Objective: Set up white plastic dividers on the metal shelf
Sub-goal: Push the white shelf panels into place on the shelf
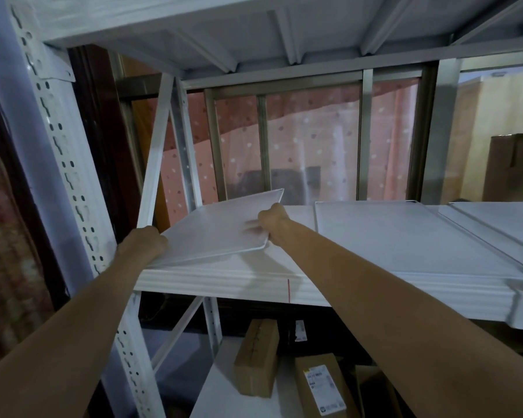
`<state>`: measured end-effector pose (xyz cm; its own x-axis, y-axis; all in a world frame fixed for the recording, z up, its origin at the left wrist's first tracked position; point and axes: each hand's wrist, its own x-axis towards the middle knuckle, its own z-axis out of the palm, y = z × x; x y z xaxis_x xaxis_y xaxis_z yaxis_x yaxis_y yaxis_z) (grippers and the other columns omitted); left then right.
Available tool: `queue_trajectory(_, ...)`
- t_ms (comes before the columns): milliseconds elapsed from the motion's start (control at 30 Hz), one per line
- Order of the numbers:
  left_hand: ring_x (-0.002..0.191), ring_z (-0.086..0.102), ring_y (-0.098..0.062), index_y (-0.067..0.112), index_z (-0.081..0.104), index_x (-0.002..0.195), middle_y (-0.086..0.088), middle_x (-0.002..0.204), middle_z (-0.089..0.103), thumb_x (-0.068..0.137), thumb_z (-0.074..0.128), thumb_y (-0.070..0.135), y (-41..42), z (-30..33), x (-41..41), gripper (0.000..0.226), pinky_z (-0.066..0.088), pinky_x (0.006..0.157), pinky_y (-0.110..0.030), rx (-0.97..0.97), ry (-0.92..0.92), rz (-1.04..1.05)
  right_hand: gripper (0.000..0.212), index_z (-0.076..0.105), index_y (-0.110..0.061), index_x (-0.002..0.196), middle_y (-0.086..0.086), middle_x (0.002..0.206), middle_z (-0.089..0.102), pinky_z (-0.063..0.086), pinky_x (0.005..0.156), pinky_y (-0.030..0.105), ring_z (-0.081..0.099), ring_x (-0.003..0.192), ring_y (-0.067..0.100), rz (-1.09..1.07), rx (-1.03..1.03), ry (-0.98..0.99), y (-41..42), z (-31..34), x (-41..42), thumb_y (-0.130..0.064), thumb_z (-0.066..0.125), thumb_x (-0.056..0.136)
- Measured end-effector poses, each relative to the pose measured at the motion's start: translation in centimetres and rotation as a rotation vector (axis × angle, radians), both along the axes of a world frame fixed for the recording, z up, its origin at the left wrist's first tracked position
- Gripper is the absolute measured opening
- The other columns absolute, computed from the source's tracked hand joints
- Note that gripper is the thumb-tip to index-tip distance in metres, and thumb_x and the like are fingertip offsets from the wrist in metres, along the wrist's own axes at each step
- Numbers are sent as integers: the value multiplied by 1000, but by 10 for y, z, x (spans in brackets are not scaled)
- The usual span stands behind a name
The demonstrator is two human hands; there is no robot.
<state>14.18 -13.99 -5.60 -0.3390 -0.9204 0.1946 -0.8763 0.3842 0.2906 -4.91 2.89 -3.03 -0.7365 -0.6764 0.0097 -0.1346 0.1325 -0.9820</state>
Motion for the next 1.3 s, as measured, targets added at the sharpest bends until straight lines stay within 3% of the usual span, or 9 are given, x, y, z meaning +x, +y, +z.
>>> queue_trajectory(200,83,56,-28,2,56,101,-11,91,55,96,42,22,24,10,-15,25,48,70,-33,-37,83,0,5,53,-3,90,7,64,71,60,56,33,68,49,21,-19,-74,-26,33,-6,-28,-1,51,94)
queue_trajectory(267,86,59,-30,3,57,103,-12,95,59,95,42,22,33,14,-27,26,50,72,-34,-52,119,12,10,57,-2,87,-2,41,62,46,35,17,58,31,8,-55,-28,73,51,-2,-39,-9,56,94)
queue_trajectory(333,92,61,-32,4,58,109,-13,100,61,95,41,24,46,20,-41,29,52,80,-36,-57,126,39,21,57,-7,75,-5,38,56,37,30,11,50,24,2,-105,52,229,70,3,-54,-18,60,93)
queue_trajectory(500,74,57,-24,5,62,101,-8,79,57,97,39,23,84,32,-89,29,49,71,-32,-89,89,42,26,50,-10,78,3,71,62,43,51,22,59,53,13,-200,224,564,123,15,-92,-29,59,93)
queue_trajectory(633,77,55,-22,7,59,106,-9,90,59,100,39,25,127,40,-130,27,43,60,-29,-114,23,-15,32,48,-9,72,17,98,71,45,67,28,67,94,30,-229,340,665,170,18,-127,-31,58,93)
queue_trajectory(733,83,60,-26,7,64,107,-9,91,62,97,43,28,161,42,-164,31,49,69,-30,-110,46,-18,28,59,-3,97,19,104,69,45,70,31,65,93,32,-232,370,679,210,17,-158,-31,57,93)
queue_trajectory(900,118,56,-35,9,57,127,-17,132,56,95,45,26,238,44,-226,39,46,95,-39,-101,50,-44,27,58,-4,101,18,107,68,44,73,29,65,99,32,-238,390,683,287,20,-223,-30,58,93)
queue_trajectory(1133,115,58,-34,9,58,126,-16,129,58,95,44,26,340,34,-311,38,47,89,-37,-96,56,-62,30,62,-2,103,18,100,67,36,69,27,63,103,33,-281,426,705,391,14,-306,-30,61,91)
queue_trajectory(1300,108,60,-33,9,61,120,-15,122,61,95,45,30,385,41,-355,35,47,82,-35,-92,32,-97,37,62,-10,118,11,107,69,50,77,30,65,97,29,-270,453,740,437,14,-349,-34,60,90)
